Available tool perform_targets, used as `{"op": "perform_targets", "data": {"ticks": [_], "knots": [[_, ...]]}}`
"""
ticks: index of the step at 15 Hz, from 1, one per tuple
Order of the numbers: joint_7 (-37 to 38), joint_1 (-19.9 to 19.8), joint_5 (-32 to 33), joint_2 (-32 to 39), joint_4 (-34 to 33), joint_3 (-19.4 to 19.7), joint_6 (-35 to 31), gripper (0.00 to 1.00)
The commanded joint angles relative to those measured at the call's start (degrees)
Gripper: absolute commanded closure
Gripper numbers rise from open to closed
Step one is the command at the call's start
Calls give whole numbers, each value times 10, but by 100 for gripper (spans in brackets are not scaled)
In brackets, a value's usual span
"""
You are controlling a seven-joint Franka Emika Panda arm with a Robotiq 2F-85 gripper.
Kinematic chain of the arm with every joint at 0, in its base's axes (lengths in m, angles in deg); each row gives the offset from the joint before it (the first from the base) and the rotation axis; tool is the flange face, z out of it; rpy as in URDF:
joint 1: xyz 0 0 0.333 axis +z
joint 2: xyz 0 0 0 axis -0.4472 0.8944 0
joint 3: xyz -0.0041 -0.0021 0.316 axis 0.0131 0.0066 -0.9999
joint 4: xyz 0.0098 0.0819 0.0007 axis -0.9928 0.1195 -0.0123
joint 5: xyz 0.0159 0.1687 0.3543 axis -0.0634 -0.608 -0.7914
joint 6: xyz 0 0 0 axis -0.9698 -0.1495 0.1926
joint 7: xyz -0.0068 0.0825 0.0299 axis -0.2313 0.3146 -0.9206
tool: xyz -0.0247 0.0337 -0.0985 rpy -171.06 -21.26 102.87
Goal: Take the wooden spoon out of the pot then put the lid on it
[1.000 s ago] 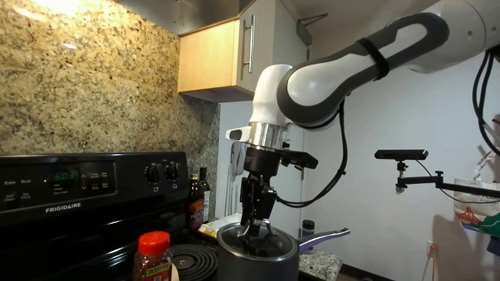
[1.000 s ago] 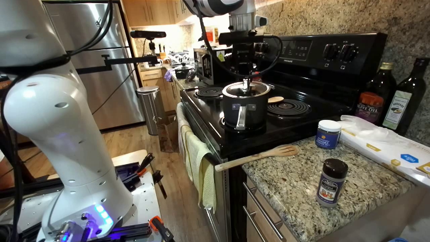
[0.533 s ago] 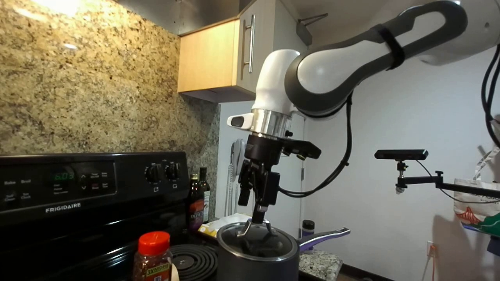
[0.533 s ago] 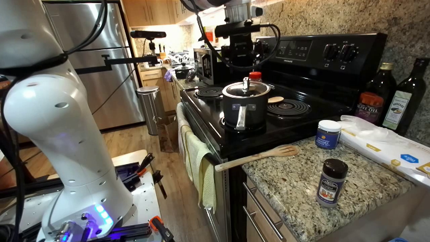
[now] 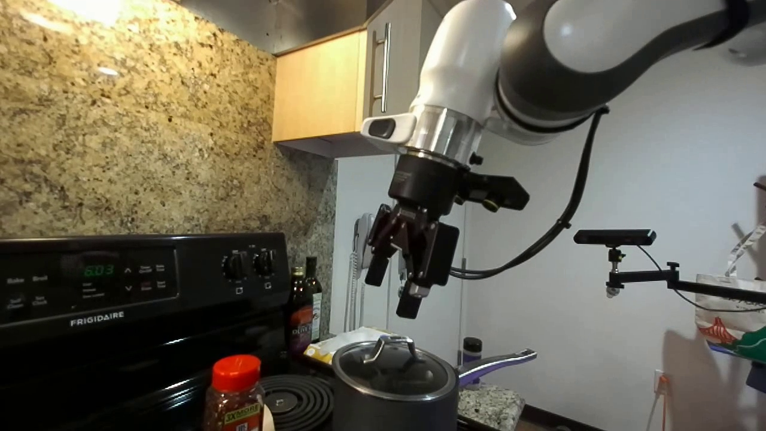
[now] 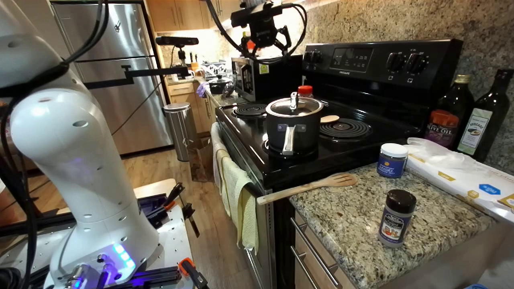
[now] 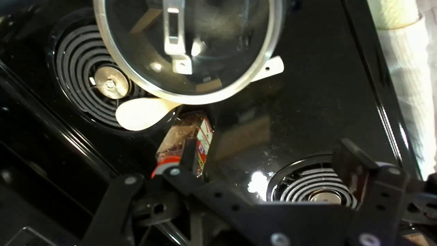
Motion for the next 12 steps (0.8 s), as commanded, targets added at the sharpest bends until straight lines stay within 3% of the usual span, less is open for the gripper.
{"op": "perform_targets", "data": {"ticks": [1, 7, 10, 11, 12], "knots": [[90, 14, 9, -88, 72, -24, 19, 0], [255, 14, -8, -206, 135, -28, 178, 0], [234, 24, -42, -222, 137, 5, 198, 0], [242, 19, -19, -207, 126, -12, 194, 0], [241, 18, -25, -214, 128, -6, 194, 0]]}}
